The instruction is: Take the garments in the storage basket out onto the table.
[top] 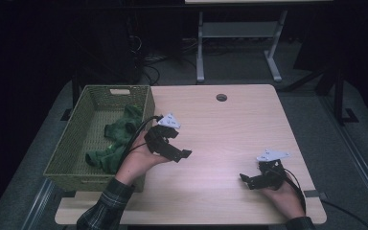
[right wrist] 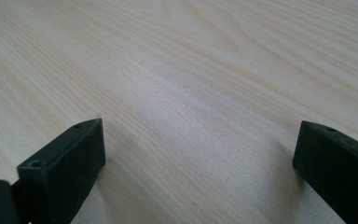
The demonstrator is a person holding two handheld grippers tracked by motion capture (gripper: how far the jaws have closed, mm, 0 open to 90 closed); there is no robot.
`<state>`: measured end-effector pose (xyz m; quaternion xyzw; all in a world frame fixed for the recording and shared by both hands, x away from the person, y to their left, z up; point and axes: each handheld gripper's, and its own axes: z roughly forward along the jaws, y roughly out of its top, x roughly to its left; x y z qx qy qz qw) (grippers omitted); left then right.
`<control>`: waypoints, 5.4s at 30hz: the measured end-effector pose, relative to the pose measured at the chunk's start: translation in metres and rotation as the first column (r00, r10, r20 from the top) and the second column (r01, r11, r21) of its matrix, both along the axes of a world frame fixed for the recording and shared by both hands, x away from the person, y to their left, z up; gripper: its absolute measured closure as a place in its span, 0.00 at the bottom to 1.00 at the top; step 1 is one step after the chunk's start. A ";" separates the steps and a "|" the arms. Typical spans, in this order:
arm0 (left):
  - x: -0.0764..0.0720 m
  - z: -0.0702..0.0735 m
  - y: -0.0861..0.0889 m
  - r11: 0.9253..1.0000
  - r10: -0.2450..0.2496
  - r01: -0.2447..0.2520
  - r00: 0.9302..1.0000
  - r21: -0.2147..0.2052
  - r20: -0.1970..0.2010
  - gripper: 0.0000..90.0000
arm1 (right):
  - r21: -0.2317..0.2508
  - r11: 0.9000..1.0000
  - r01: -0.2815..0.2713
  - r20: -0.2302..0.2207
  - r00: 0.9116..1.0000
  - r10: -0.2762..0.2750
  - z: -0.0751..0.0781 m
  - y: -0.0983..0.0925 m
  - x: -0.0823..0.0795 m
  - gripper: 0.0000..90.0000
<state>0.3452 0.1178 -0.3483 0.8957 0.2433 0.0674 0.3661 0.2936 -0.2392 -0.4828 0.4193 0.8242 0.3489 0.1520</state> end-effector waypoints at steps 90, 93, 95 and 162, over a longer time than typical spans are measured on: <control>0.062 -0.043 0.157 0.886 0.412 -0.380 0.908 0.266 -0.076 0.28 | -0.001 1.000 0.004 0.004 1.000 -0.004 0.000 0.000 0.000 0.02; 0.064 -0.050 0.153 0.877 0.420 -0.381 0.904 0.294 -0.081 0.24 | -0.002 1.000 0.004 0.004 1.000 -0.004 0.000 0.000 0.000 0.02; 0.065 -0.053 0.152 0.869 0.421 -0.377 0.903 0.320 -0.081 0.23 | -0.001 1.000 0.004 0.004 1.000 -0.004 0.000 0.000 0.000 0.02; 0.023 0.088 0.183 0.917 0.394 -0.395 0.919 -0.059 -0.022 0.83 | -0.004 1.000 0.009 0.007 1.000 -0.009 0.000 0.000 0.000 0.02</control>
